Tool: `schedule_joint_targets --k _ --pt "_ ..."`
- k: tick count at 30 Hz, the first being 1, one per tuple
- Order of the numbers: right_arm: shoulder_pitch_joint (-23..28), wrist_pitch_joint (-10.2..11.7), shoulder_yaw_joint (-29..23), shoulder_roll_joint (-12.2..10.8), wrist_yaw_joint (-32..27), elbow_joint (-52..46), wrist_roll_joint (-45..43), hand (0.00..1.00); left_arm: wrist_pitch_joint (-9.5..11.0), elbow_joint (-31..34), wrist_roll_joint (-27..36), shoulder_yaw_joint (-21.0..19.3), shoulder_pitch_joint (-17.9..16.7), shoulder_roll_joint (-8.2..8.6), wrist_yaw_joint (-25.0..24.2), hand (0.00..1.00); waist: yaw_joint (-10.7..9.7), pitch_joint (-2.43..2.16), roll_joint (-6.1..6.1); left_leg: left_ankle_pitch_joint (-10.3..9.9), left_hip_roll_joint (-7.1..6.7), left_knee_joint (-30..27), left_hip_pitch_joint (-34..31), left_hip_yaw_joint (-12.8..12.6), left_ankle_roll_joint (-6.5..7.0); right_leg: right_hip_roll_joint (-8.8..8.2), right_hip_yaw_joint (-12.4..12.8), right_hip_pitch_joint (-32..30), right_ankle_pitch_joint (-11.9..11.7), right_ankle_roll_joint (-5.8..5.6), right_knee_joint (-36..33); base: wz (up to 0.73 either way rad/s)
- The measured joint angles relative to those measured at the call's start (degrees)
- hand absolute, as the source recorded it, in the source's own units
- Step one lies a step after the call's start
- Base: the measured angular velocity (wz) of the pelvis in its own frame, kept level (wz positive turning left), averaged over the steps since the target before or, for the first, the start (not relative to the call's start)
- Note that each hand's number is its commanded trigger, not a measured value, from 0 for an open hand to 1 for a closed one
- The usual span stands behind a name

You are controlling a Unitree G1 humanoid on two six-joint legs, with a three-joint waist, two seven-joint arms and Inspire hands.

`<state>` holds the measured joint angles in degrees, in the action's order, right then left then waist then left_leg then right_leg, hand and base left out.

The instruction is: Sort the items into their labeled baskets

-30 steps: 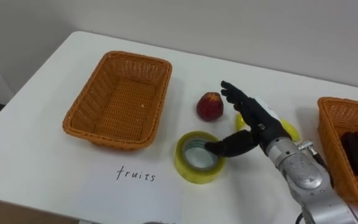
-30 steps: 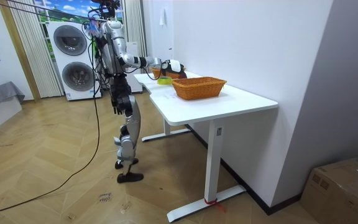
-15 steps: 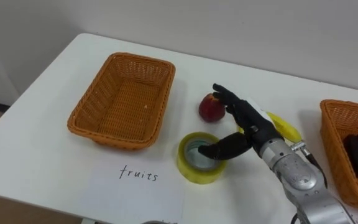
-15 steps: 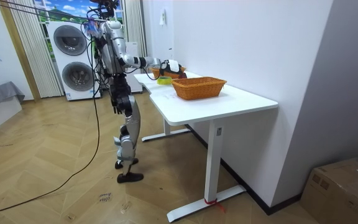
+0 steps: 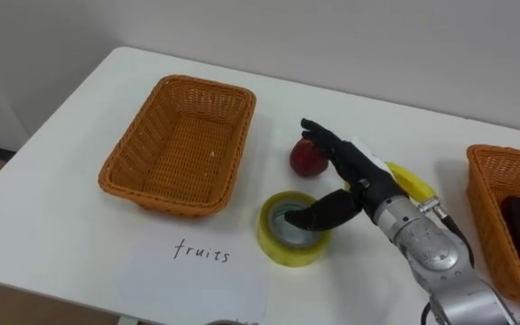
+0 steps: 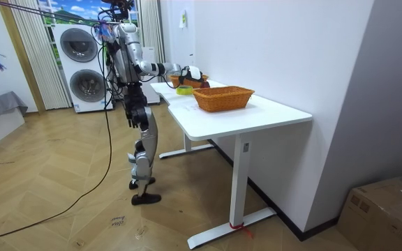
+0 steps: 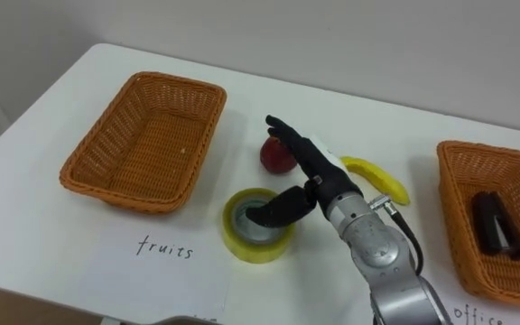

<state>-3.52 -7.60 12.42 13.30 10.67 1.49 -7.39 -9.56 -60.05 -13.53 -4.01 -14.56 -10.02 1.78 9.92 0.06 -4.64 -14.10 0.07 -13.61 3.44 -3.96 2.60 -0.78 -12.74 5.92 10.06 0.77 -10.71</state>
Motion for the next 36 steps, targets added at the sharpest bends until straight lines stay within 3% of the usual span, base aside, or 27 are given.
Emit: schedule_joint_targets --k 9,15,24,36 --pt "0.0 -0.7 0.3 0.0 1.4 -0.6 -2.7 0.00 -1.0 0.4 -0.1 -0.1 0.8 0.00 -0.1 0.00 0.1 -0.01 -0.23 0.0 0.02 0.1 -0.1 0.1 0.00 -0.16 -0.4 -0.1 0.0 0.00 0.0 0.00" --pt "0.0 -1.3 0.6 0.0 1.9 -1.2 -6.4 0.00 -1.5 0.4 -0.1 -0.2 1.5 -0.01 -0.1 0.00 0.3 -0.10 -1.04 0.0 0.02 0.1 -0.1 0.2 0.00 -0.14 -0.5 -0.1 0.0 0.00 0.1 0.00" --pt "0.0 -1.3 2.2 0.1 2.2 -1.6 -8.1 0.00 -1.8 0.3 -0.1 0.0 1.7 -0.02 -0.1 0.00 0.5 -0.07 -1.02 0.0 -0.01 0.1 -0.1 0.4 0.00 0.03 -0.5 -0.1 0.0 0.00 0.1 0.00" --pt "-0.3 -1.8 2.6 0.3 8.3 -2.7 -8.6 0.00 -1.7 0.3 -0.1 0.0 2.1 -0.04 0.5 0.00 1.4 0.06 -1.21 0.0 -0.16 0.1 -0.2 0.6 -0.01 0.08 -0.2 0.0 0.0 0.00 0.1 0.00"
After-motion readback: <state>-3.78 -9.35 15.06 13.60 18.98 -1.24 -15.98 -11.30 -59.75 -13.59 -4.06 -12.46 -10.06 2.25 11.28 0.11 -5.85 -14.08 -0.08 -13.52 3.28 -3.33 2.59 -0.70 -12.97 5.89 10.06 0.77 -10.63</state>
